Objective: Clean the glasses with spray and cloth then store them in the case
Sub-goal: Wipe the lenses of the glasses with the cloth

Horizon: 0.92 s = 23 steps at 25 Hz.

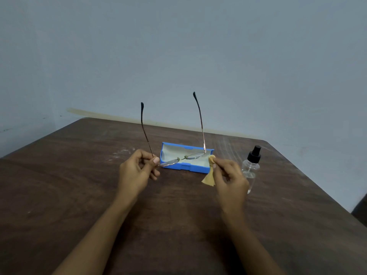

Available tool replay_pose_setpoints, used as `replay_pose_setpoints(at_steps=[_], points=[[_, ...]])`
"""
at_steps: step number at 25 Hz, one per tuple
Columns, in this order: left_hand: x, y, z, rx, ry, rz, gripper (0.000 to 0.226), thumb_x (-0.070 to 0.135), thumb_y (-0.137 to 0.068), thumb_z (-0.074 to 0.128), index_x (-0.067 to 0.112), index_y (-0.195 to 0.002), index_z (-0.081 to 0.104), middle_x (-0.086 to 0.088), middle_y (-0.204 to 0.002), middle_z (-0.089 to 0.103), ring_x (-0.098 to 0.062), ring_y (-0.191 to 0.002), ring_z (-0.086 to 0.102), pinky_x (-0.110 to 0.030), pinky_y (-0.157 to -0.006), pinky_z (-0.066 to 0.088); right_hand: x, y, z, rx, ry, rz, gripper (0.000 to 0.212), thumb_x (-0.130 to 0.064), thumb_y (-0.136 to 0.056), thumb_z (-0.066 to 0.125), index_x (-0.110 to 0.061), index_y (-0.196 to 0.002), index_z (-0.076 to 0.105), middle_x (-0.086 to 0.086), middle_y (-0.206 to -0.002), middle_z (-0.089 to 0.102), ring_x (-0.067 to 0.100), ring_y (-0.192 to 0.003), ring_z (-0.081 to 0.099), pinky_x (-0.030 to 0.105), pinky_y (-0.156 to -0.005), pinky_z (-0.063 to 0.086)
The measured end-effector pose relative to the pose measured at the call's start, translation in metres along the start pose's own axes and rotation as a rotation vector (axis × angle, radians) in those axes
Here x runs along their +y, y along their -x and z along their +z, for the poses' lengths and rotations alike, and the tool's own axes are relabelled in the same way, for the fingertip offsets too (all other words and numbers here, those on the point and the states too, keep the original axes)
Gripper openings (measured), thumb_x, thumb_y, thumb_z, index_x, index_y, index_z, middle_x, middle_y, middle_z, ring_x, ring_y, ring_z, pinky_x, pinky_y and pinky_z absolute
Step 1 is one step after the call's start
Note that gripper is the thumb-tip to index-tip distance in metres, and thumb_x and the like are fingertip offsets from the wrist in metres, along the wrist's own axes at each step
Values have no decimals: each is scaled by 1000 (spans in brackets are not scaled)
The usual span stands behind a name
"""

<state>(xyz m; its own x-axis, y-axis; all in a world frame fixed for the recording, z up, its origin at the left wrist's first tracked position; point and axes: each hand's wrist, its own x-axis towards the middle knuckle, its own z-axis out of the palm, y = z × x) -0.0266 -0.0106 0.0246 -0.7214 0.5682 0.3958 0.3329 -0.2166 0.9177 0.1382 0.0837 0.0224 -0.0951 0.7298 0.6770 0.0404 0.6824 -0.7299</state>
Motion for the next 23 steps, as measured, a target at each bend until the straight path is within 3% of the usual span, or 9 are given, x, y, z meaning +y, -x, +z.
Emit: replay_pose_setpoints(at_steps=[3, 6, 9, 13, 16, 18, 20, 23], points=[[6, 0, -3, -82, 235, -133, 14, -1, -84, 56, 6, -72, 54, -5, -55, 61, -5, -39, 56, -15, -39, 46, -6, -3, -3, -15, -391, 316, 20, 0, -84, 59, -17, -89, 69, -5, -83, 70, -5, -78, 62, 10, -69, 49], [9, 1, -8, -167, 400, -270, 13, -2, -84, 53, 4, -72, 54, 0, -46, 63, -4, -40, 58, -11, -41, 47, -4, -4, -4, -40, -570, 559, 16, -8, -85, 59, -19, -88, 68, -8, -77, 72, 9, -76, 64, 26, -65, 52], [10, 0, -12, -199, 519, -368, 16, -2, -84, 52, 5, -70, 54, 0, -46, 64, -2, -43, 60, -9, -46, 49, -7, 0, -2, -130, -669, 638, 14, -5, -89, 52, -13, -91, 63, 1, -65, 71, 14, -52, 64, 23, -42, 49], [12, 0, -14, -162, 635, -397, 14, -4, -85, 48, 3, -76, 55, 3, -50, 65, -3, -46, 63, -7, -48, 49, -12, 3, 3, -212, -751, 607, 14, -2, -86, 53, -12, -91, 62, 1, -67, 71, 12, -52, 64, 19, -46, 51], [15, 0, -15, -163, 682, -414, 15, -4, -85, 46, 3, -79, 57, 0, -52, 67, -4, -48, 64, -8, -47, 50, -11, 7, 6, -237, -516, 412, 22, -4, -82, 62, -24, -89, 64, -6, -82, 69, 4, -70, 64, 16, -60, 53], [17, 1, -16, -196, 678, -440, 16, -4, -86, 45, 3, -78, 57, -1, -52, 67, -5, -48, 64, -10, -47, 51, -13, 11, 8, -178, -203, 61, 20, -11, -81, 64, -29, -88, 64, -13, -89, 66, -6, -84, 61, 9, -73, 47], [19, 3, -15, -242, 647, -472, 18, -3, -87, 45, 2, -77, 58, -2, -52, 67, -6, -48, 65, -12, -47, 53, -15, 16, 11, -93, -44, -313, 17, -10, -82, 60, -17, -95, 67, -9, -88, 66, -7, -89, 57, 5, -79, 41], [21, 5, -14, -279, 622, -508, 17, -4, -87, 45, 0, -76, 58, -3, -51, 67, -8, -49, 66, -12, -48, 53, -20, 19, 17, -11, 121, -617, 21, 1, -85, 56, 1, -102, 67, 9, -89, 64, 9, -87, 58, 13, -80, 44]])
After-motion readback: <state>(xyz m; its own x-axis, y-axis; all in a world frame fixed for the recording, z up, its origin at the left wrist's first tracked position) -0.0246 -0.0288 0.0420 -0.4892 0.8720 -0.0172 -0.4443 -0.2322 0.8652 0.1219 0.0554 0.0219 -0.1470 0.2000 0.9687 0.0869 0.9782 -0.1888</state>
